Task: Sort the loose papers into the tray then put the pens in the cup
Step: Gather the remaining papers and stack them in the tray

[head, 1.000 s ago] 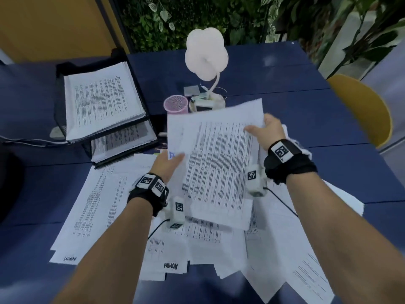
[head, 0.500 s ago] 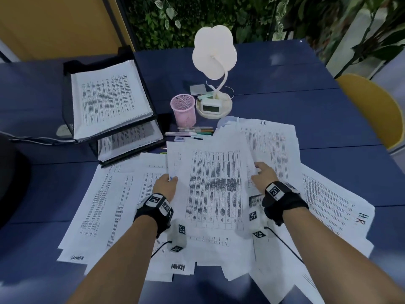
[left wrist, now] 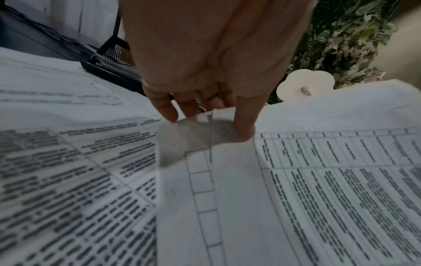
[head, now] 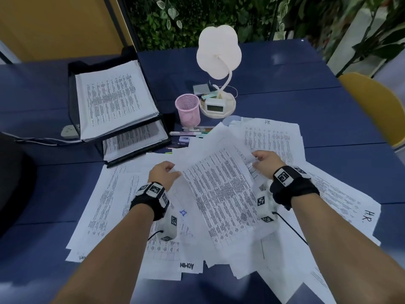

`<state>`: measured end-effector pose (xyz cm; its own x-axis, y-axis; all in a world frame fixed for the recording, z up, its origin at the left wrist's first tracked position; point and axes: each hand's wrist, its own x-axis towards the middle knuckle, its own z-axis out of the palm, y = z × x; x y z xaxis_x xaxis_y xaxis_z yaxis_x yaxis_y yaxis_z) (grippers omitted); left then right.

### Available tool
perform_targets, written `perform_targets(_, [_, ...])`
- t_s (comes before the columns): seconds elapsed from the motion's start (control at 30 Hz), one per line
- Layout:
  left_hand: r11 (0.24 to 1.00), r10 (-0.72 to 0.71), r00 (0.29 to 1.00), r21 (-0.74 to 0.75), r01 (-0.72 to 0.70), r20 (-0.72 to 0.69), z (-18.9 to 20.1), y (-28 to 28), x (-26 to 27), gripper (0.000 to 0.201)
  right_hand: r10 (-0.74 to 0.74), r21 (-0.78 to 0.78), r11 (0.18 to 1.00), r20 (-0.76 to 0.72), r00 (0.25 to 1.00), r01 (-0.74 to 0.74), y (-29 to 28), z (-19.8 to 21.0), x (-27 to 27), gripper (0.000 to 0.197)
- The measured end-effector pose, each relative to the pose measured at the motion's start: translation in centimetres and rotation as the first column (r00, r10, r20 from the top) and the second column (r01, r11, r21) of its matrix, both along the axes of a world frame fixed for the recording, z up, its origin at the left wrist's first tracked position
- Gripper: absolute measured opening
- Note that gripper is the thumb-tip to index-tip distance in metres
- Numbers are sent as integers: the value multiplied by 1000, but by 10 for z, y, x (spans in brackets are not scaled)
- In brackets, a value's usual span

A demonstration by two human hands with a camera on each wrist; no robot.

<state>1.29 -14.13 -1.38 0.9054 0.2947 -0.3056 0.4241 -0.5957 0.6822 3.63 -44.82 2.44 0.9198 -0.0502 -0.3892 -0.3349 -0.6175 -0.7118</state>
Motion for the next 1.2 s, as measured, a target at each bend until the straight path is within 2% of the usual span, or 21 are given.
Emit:
perform_targets(0.1, [994, 80, 993, -78, -73, 92, 0, 6, -3, 21, -112, -92, 989, 22, 993, 113, 2, -6, 4, 20])
perform_targets(0.2, [987, 119, 986, -120, -104, 119, -1, 15, -2, 6, -82, -197, 977, -12, 997, 78, 2, -10, 6, 21])
perform_targets(0.33, [994, 42, 995, -105, -33, 90, 4, 20, -4, 7, 63, -187, 980, -48, 997, -71, 11, 0, 12, 28])
perform_targets(0.37, [992, 7, 997, -122, 3, 79, 7, 19, -5, 21, 102, -179, 978, -49, 994, -109, 15, 3, 15, 28])
perform_targets(0.43, [976, -77, 997, -200, 80, 26, 11, 16, -6, 52, 131, -125, 983, -16, 991, -132, 25, 9, 20, 27])
perform_targets(0.47, [963, -114, 993, -246, 107, -11, 12, 15, -6, 58, 118, -78, 990, 17, 993, -117, 30, 12, 22, 26])
perform_targets(0.53, [940, -158, 985, -315, 129, -67, 13, 14, -5, 44, 56, 12, 998, 72, 996, -57, 37, 15, 24, 22])
perform_targets(0.57, [944, -163, 984, -301, 134, -75, 13, 15, -4, 37, -4, 67, 998, 71, 997, -1, 39, 13, 25, 19])
perform_targets(0.6, [950, -149, 987, -285, 124, -67, 12, 17, -3, 33, -78, 131, 989, 26, 997, 74, 40, 12, 22, 20])
perform_targets(0.67, [945, -66, 997, -324, 49, -40, 9, 23, -4, 32, -163, 212, 958, -151, 975, 193, 37, 5, 15, 39])
perform_targets(0.77, [910, 84, 996, -406, -82, -13, 4, 35, -5, 35, -35, 127, 989, -316, 948, 79, 33, -14, 6, 62])
perform_targets(0.83, [915, 105, 994, -392, -100, -9, 0, 38, -6, 33, 52, 118, 993, -355, 933, -11, 36, -18, 2, 55])
perform_targets(0.9, [920, 111, 994, -377, -106, -9, -1, 35, -8, 33, 183, 14, 982, -340, 923, -189, 40, -22, 0, 44])
perform_targets(0.97, [909, 123, 992, -396, -126, -34, -2, 32, -11, 37, 325, -147, 910, -324, 889, -386, 46, -22, -5, 40])
perform_targets(1.0, [904, 126, 990, -405, -138, -55, -5, 31, -12, 39, 353, -194, 884, -320, 879, -426, 49, -22, -8, 41])
perform_targets(1.1, [896, 73, 988, -427, -124, -132, -6, 27, -16, 45, 358, -179, 889, -306, 882, -422, 57, -25, -15, 50])
perform_targets(1.2, [878, 70, 990, -462, -121, -126, -3, 21, -19, 40, 343, -151, 906, -289, 894, -396, 61, -26, -17, 53])
